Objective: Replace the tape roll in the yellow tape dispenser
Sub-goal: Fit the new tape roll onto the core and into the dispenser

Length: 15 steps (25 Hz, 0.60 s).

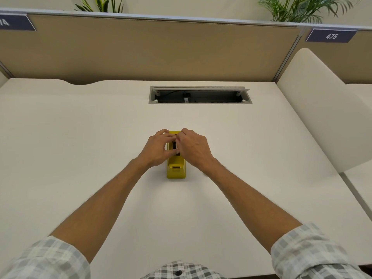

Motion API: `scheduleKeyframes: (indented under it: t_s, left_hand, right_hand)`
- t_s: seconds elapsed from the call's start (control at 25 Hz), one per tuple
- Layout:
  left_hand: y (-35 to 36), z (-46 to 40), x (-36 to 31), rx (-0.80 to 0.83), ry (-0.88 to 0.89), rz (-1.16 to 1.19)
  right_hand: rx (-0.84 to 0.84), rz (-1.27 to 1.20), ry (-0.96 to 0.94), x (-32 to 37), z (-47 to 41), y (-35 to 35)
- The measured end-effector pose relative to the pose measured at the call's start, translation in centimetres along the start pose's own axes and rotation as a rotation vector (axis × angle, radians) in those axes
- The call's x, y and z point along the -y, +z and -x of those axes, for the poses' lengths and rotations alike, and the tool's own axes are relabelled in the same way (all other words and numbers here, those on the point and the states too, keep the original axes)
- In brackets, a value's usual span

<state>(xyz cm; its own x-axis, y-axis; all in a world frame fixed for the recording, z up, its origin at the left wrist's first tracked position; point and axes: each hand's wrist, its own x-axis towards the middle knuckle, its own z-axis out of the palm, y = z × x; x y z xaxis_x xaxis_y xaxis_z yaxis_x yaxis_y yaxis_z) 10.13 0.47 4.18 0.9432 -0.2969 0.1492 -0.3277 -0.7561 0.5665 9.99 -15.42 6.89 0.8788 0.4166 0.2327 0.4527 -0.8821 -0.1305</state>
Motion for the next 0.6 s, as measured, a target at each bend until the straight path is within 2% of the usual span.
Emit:
scheduleKeyframes:
  t_s: [0.28,0.6]
  left_hand:
    - [0.07,-0.01,0.16,0.000,0.002,-0.017]
    - [0.05,0.01,0.10,-0.008,0.010,-0.012]
  right_hand:
    - [0.005,0.027,-0.033,-0.07,-0.15,-0.35]
    - [-0.015,-0.018,0.020,0.24,0.01,0.34]
